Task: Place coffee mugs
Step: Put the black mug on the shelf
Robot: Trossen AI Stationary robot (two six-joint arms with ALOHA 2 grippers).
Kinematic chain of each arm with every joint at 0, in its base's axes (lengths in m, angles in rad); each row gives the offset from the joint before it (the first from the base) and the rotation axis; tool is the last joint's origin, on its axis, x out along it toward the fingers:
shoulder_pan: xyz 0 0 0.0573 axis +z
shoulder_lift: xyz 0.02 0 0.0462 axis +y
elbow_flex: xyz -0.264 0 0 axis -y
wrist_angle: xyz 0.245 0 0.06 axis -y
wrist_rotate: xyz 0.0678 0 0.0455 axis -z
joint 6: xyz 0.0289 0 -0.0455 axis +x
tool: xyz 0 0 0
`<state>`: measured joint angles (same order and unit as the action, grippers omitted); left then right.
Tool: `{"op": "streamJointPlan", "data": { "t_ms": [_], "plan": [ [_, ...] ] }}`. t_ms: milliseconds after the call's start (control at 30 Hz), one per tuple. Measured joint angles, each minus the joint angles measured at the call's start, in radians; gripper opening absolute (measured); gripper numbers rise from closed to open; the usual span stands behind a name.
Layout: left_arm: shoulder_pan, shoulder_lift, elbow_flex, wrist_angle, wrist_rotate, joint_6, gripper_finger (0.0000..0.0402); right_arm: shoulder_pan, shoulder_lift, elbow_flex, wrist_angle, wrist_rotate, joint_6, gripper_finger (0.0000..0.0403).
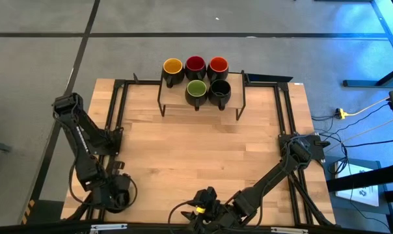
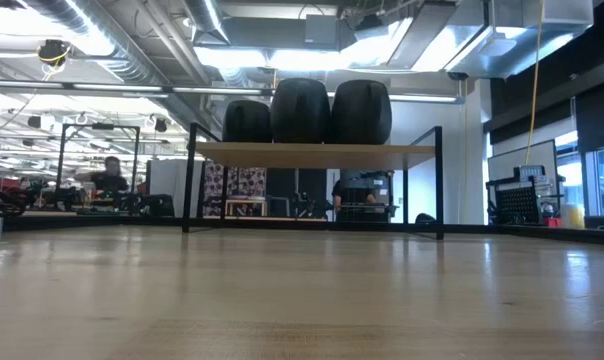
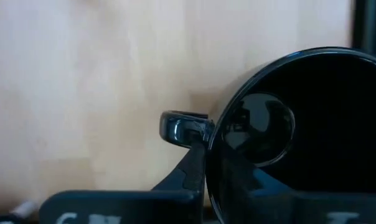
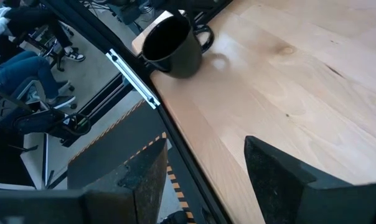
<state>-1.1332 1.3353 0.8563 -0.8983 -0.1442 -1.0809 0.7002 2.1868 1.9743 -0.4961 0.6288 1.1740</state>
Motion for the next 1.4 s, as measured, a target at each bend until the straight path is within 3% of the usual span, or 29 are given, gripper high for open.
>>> {"op": "streamJointPlan", "data": {
  "t_ms": [500,800,1100,1400],
  "plan": [
    [0.280,0.000,0.077,-0.011,-0.045,-0.059,0.0014,0.000,0.000,0.000,-0.009,0.010,0.000,0.0202],
    [0.459,0.001,0.077,0.007,-0.007,-0.068,0.0014,-0.001,0.000,0.000,-0.013,0.008,-0.004,0.0202],
    [0.525,0.013,0.067,0.015,-0.038,-0.076,0.0015,-0.001,0.000,0.000,-0.033,0.007,-0.003,0.0202],
    [0.501,0.084,0.059,0.075,-0.031,-0.014,0.0016,-0.001,0.000,0.000,-0.039,0.007,-0.004,0.0202]
  ]
}}
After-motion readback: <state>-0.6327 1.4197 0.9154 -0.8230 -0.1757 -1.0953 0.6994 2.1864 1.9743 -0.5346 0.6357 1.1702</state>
